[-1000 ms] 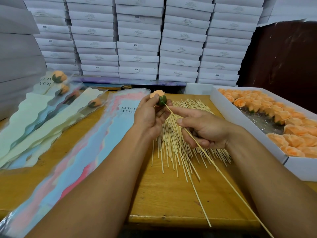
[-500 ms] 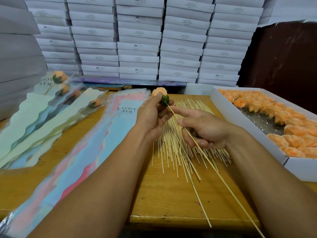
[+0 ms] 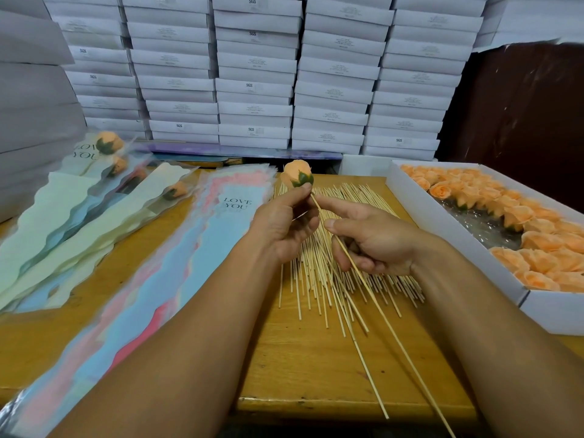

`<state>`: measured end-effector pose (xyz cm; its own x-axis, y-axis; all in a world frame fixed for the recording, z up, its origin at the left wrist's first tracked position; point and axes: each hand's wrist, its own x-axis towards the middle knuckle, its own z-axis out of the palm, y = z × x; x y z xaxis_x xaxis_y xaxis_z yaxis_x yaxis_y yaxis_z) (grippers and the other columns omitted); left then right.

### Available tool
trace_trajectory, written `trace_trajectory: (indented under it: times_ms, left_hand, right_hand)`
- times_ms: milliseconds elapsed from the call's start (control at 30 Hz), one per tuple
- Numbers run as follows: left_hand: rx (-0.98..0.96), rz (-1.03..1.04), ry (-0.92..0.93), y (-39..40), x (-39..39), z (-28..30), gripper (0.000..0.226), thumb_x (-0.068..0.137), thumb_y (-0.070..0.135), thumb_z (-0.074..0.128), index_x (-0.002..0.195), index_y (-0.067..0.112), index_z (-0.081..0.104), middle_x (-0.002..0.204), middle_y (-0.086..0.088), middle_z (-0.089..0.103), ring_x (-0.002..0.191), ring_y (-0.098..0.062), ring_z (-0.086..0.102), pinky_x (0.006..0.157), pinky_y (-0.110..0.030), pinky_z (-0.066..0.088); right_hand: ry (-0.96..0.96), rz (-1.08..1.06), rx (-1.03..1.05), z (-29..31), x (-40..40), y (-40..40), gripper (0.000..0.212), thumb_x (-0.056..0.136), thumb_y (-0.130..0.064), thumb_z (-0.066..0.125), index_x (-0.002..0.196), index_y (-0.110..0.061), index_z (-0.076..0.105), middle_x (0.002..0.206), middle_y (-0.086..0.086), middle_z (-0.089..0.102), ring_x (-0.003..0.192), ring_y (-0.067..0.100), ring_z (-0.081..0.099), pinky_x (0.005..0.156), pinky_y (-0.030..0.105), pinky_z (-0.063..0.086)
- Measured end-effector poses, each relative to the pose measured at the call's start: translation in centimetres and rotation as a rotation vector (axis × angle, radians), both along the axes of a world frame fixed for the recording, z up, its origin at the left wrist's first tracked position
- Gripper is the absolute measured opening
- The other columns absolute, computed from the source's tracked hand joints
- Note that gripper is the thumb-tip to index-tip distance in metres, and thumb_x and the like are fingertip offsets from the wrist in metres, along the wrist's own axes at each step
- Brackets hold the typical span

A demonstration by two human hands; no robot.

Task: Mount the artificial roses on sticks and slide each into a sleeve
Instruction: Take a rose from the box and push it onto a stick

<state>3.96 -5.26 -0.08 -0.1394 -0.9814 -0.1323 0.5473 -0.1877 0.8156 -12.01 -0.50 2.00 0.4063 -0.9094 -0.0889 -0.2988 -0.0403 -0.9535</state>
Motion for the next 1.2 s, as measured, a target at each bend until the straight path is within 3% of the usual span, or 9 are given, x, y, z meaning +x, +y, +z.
trace_trajectory:
  times_ms: [200,367,600,767,1200]
  left_hand:
    - [0.017,0.001,-0.008,-0.14,0.05,-0.03,0.008,0.090,0.015,0.071,0.087,0.008,0.069,0.063,-0.003,0.065,0.053,-0.009,0.059,0.054,-0.022,0.052]
    - [0.016,0.022,-0.005,-0.10,0.03,-0.05,0.009,0.089,0.015,0.072,0.091,0.007,0.069,0.064,-0.003,0.067,0.053,-0.011,0.059,0.053,-0.023,0.051]
    - [0.023,0.047,0.018,-0.15,0.04,-0.12,0.013,0.086,0.015,0.076,0.090,0.005,0.068,0.063,-0.004,0.067,0.049,-0.011,0.059,0.052,-0.024,0.053]
    - [0.020,0.069,0.019,-0.09,-0.02,-0.16,0.017,0.085,0.014,0.077,0.095,0.004,0.068,0.063,-0.004,0.066,0.048,-0.010,0.060,0.049,-0.023,0.052]
    - [0.018,0.121,-0.021,-0.22,-0.09,-0.05,0.008,0.087,0.010,0.073,0.083,0.006,0.068,0.055,0.000,0.061,0.049,-0.008,0.054,0.047,-0.020,0.049]
  right_hand:
    - [-0.002,-0.008,0.002,0.04,0.23,0.00,0.047,0.108,-0.025,0.044,0.149,-0.045,0.034,0.062,0.010,0.064,0.037,0.009,0.045,0.030,0.019,0.031]
    - [0.006,-0.019,0.017,0.18,0.55,0.17,0.033,0.107,-0.024,0.046,0.140,-0.029,0.048,0.062,0.010,0.064,0.036,0.009,0.045,0.030,0.019,0.032]
    - [0.002,-0.049,0.031,0.28,0.74,0.33,0.024,0.108,-0.022,0.045,0.130,-0.019,0.051,0.063,0.010,0.063,0.035,0.008,0.044,0.029,0.018,0.031]
    - [0.006,-0.049,0.023,0.17,0.94,0.35,0.022,0.108,-0.023,0.045,0.128,-0.018,0.052,0.062,0.010,0.063,0.035,0.009,0.044,0.030,0.018,0.032]
    - [0.007,-0.080,0.025,0.10,0.86,0.34,0.024,0.106,-0.019,0.049,0.118,-0.006,0.065,0.062,0.010,0.065,0.036,0.008,0.045,0.030,0.018,0.033]
